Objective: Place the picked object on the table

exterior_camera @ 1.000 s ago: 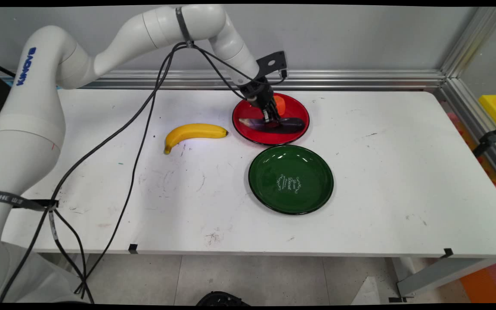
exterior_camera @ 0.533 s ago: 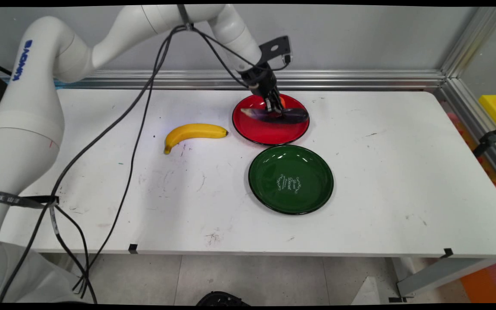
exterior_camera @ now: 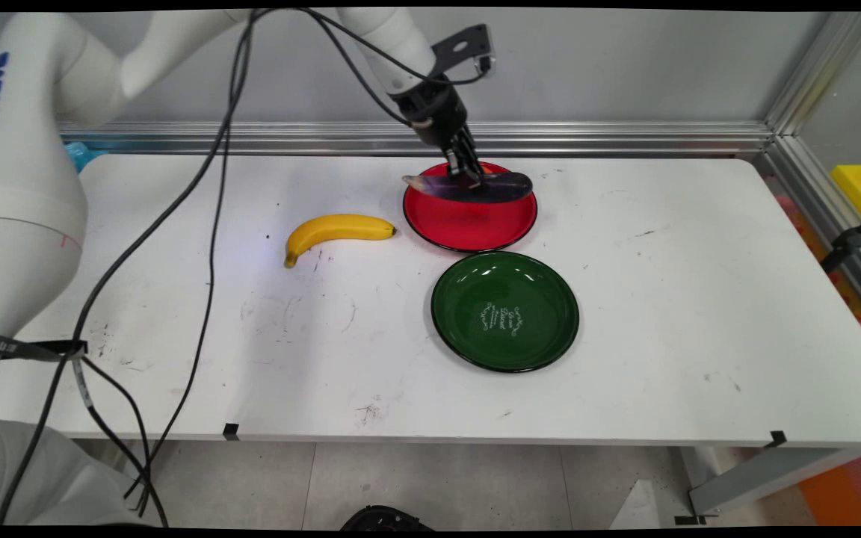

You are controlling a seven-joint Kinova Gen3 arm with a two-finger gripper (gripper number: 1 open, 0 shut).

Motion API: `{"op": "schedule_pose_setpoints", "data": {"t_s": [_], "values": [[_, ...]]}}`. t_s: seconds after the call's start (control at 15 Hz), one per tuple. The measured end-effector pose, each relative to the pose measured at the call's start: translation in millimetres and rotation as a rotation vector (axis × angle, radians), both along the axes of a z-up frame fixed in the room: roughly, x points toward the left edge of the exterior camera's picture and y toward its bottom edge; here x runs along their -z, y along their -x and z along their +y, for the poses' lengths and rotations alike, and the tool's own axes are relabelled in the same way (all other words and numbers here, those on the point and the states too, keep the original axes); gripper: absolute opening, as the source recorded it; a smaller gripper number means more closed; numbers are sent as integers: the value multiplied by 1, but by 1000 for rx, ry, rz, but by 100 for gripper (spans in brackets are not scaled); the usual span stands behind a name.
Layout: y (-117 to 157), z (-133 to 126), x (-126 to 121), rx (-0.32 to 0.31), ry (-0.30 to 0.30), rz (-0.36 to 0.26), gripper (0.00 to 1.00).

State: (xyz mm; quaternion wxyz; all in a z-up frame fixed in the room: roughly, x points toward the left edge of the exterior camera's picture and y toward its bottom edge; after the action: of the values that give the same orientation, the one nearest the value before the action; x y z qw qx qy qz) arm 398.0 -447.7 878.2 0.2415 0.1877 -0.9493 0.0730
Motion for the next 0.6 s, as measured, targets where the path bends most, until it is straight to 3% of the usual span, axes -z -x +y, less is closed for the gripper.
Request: {"op": "schedule_pose_setpoints", "data": {"t_s": [0.27,0.6], "values": [[-17,37,-10,2,-11,-2,0],[-39,94,-2,21,-28,-37,0]]}}
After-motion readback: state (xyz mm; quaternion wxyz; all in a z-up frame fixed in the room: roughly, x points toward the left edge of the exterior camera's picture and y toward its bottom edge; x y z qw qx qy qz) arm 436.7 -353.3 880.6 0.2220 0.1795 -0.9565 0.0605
